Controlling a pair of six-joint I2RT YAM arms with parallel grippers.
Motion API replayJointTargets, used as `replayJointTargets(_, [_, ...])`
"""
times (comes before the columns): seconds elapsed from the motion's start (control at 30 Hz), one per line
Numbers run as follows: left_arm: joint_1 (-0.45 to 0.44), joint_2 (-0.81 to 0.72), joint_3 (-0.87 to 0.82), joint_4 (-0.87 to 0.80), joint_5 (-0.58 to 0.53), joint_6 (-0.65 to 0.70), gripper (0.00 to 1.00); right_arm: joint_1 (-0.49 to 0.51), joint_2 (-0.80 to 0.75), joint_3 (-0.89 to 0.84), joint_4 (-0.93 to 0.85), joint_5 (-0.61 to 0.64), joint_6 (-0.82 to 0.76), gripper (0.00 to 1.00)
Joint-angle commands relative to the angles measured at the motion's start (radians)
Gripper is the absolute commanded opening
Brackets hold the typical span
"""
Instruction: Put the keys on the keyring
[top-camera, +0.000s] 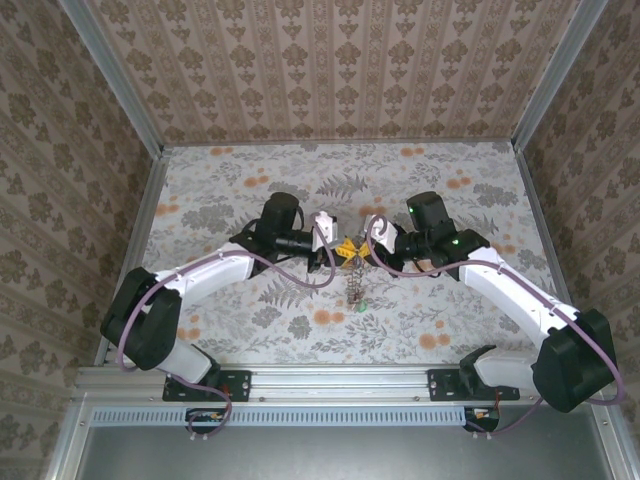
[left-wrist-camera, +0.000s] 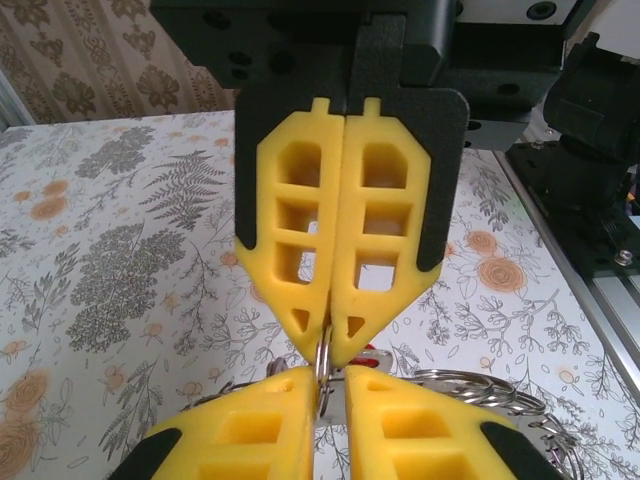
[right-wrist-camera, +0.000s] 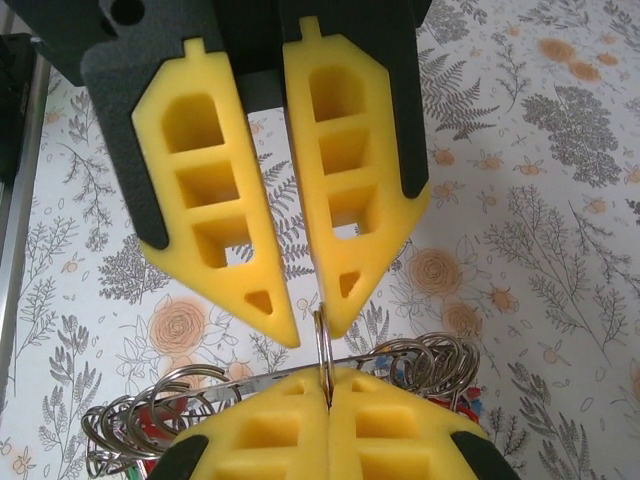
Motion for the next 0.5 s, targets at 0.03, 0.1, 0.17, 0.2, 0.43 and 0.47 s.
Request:
replayJointTargets(0.03, [-0.009,-0.008,0.043,-0.058,0.008,0.048,0.18,0.009,-0.003,0.043,-0.003,-0.01,-0.02,0.0])
replayJointTargets(0.1, [-0.011,-0.003,0.051,-0.063,0.007,0.049,0.19,0.01,-0.001,0.046,-0.004,-0.013,-0.018,0.0])
replayJointTargets(0.17, [-0.012,0.002,0.058,-0.071,0.01,0.055,0.18,0.012,-0.001,0.048,-0.002,-0.015,-0.019,0.0])
replayJointTargets(0.2, [-0.013,0.005,0.062,-0.078,0.011,0.059,0.17,0.012,-0.001,0.048,-0.003,-0.018,-0.017,0.0])
replayJointTargets(0.43, [-0.015,0.018,0.081,-0.135,0.006,0.084,0.17,0.013,-0.014,0.042,0.022,-0.034,-0.006,0.0])
replayJointTargets(0.47, [-0.015,0.018,0.083,-0.14,0.007,0.088,0.18,0.013,-0.014,0.042,0.023,-0.036,-0.005,0.0])
